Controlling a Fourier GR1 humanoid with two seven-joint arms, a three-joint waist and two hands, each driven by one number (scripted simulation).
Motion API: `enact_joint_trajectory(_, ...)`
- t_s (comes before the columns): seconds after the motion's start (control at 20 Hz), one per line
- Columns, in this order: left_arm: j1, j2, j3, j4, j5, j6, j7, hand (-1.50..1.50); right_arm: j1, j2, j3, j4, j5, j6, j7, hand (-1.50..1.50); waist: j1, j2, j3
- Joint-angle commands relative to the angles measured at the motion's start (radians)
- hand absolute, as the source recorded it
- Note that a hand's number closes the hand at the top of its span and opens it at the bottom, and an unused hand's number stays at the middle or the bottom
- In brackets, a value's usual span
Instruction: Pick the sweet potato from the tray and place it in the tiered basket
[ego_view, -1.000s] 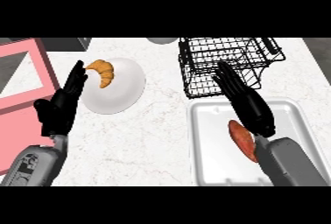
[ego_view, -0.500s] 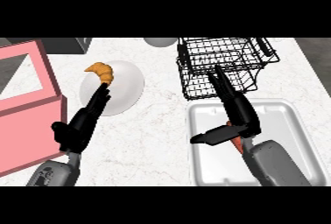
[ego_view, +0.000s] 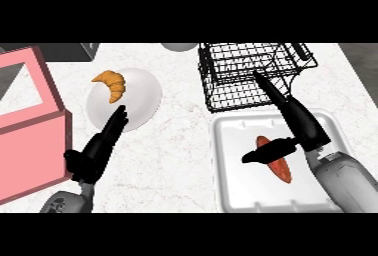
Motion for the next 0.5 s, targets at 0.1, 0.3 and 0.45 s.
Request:
enact_joint_trajectory(0.1,-0.016,0.012,0.009,-0.003,0.002,-0.009,0.015,0.00,-0.118,-0.296,0.124,-0.053,0.167,0.236,0.274,-1.50,0.007,-0.002,-0.004)
enact_joint_trajectory(0.3,-0.012,0.012,0.016,0.003,0.017,-0.027,0.008,0.00,-0.201,-0.399,0.187,-0.162,0.175,0.438,0.431,-1.50,0.007,0.000,-0.002)
enact_joint_trajectory(0.45,-0.003,0.010,0.023,0.024,0.010,-0.025,-0.008,0.00,-0.258,-0.403,0.193,-0.241,0.092,0.576,0.588,-1.50,0.014,0.007,0.001)
